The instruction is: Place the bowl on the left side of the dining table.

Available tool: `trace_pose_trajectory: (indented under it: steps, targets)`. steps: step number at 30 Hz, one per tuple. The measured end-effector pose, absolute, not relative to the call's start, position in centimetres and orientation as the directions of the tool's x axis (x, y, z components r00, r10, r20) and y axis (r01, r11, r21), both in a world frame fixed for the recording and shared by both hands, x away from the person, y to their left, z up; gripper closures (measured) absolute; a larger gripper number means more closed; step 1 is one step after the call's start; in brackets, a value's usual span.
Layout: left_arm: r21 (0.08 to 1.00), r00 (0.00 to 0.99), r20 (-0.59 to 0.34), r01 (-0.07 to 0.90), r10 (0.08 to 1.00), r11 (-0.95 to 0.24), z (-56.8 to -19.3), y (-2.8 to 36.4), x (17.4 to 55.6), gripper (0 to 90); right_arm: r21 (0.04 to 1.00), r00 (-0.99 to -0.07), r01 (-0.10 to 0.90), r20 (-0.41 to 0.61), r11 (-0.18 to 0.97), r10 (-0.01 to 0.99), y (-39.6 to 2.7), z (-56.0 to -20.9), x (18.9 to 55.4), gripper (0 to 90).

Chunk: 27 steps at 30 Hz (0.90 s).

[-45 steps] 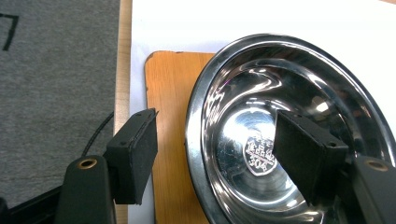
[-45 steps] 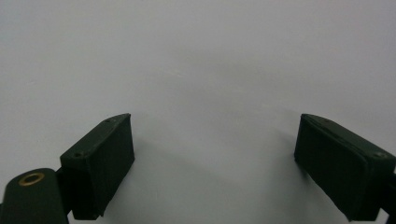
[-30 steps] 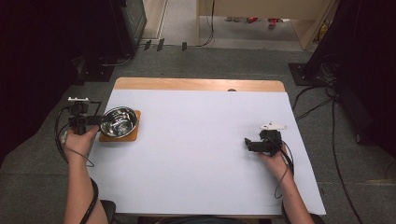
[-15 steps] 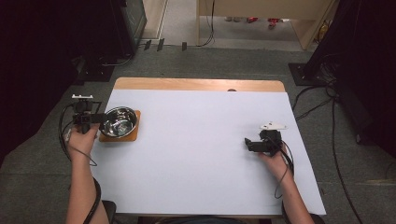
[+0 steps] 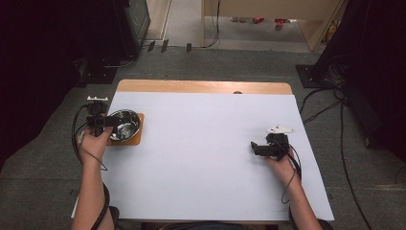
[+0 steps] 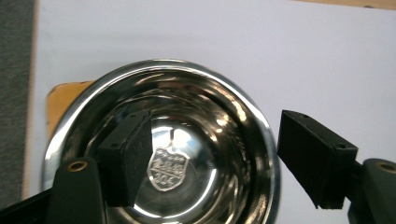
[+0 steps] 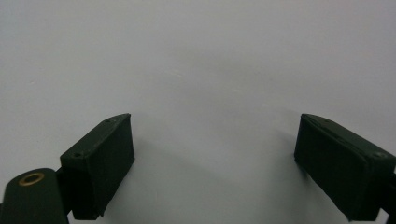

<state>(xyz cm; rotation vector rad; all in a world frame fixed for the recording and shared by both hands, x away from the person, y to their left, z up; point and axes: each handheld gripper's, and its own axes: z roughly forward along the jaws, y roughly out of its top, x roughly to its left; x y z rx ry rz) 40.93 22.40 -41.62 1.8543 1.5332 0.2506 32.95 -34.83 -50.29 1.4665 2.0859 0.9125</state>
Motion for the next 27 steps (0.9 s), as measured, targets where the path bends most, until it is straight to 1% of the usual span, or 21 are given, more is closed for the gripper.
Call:
trace_pose_trajectory:
  steps: [7,13,18,24,27]
  targets:
    - [0.616,0.308,-0.313,0.786,0.899,-0.055,-41.7,21.4,41.0,27.5,0.722,-0.348,0.654,0.024,0.224,0.937,-34.8,-50.3,32.9,11.4]
    - [0.617,0.328,-0.309,0.783,0.893,-0.075,-41.9,20.3,41.0,27.6,0.722,-0.348,0.654,0.025,0.224,0.937,-34.8,-50.3,33.0,11.4]
    - [0.618,0.362,-0.291,0.778,0.885,-0.115,-42.1,19.0,41.2,27.6,0.722,-0.348,0.654,0.025,0.224,0.937,-34.8,-50.3,33.0,11.4]
    - [0.625,0.401,-0.312,0.769,0.861,-0.132,-42.3,17.8,41.2,27.7,0.722,-0.348,0.654,0.025,0.224,0.937,-34.8,-50.3,33.0,11.4]
    - [0.624,0.412,-0.301,0.767,0.860,-0.149,-42.4,17.1,41.2,27.8,0.722,-0.348,0.654,0.025,0.224,0.937,-34.8,-50.3,33.0,11.4]
